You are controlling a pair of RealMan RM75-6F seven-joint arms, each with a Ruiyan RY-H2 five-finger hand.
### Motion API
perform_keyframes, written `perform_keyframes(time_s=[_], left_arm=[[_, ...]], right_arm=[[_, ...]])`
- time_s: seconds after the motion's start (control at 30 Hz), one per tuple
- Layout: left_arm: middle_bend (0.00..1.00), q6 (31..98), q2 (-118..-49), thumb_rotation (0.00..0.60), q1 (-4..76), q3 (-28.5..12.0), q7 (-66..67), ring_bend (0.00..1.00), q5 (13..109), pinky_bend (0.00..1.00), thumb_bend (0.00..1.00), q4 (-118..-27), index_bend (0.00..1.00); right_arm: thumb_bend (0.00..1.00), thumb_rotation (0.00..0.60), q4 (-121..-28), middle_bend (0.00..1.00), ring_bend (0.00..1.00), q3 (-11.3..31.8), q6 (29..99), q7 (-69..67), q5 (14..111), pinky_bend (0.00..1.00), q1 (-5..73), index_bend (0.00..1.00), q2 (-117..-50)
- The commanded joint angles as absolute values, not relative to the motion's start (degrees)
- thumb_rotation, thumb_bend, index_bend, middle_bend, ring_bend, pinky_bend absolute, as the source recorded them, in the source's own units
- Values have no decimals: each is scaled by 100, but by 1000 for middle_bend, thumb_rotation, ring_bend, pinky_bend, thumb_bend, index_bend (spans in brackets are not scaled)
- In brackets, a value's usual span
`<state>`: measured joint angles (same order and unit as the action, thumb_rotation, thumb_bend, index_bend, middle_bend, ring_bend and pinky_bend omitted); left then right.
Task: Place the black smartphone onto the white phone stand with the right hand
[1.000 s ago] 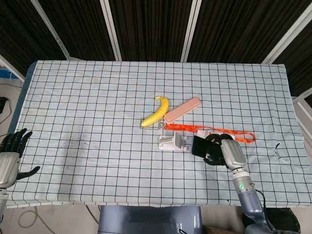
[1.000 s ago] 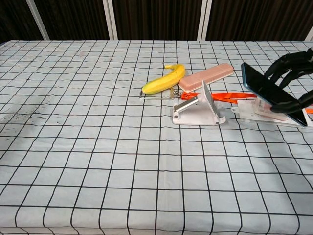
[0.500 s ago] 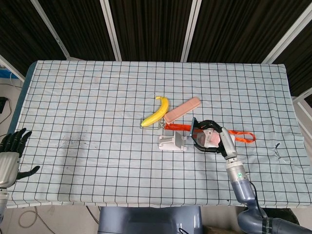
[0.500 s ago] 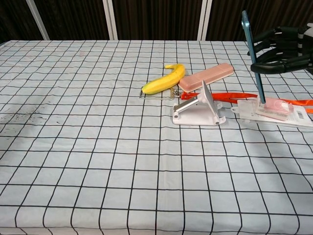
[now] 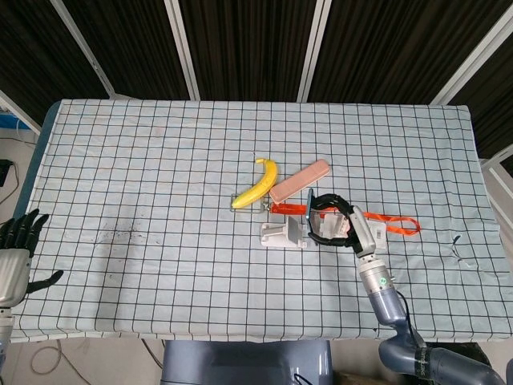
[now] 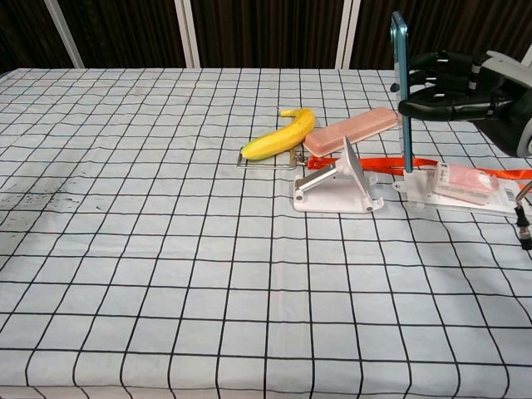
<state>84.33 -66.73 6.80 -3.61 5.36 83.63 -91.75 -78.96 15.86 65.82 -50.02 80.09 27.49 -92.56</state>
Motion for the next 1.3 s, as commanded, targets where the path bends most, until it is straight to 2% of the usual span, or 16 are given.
perform_keyframes(time_s=[0.03,0.5,1.3], left_arm=[[0,8427,-6686,600,683,-373,557,0,8341,0,0,-9160,0],[0,8388,-6734,600,701,-408,668,0,8245,0,0,-9099,0],[0,8304,-6751,600,714,-418,796,0,8119,0,0,-9082,0]], right_arm=[[701,600,-7651,503,363,1570,6561,-5154,8032,210,2827,503,-9422],[715,600,-6774,500,361,1523,6442,-5900,8048,210,3018,503,-9927],[715,600,-5994,500,361,1505,6327,-6392,7995,210,3226,503,-10412]])
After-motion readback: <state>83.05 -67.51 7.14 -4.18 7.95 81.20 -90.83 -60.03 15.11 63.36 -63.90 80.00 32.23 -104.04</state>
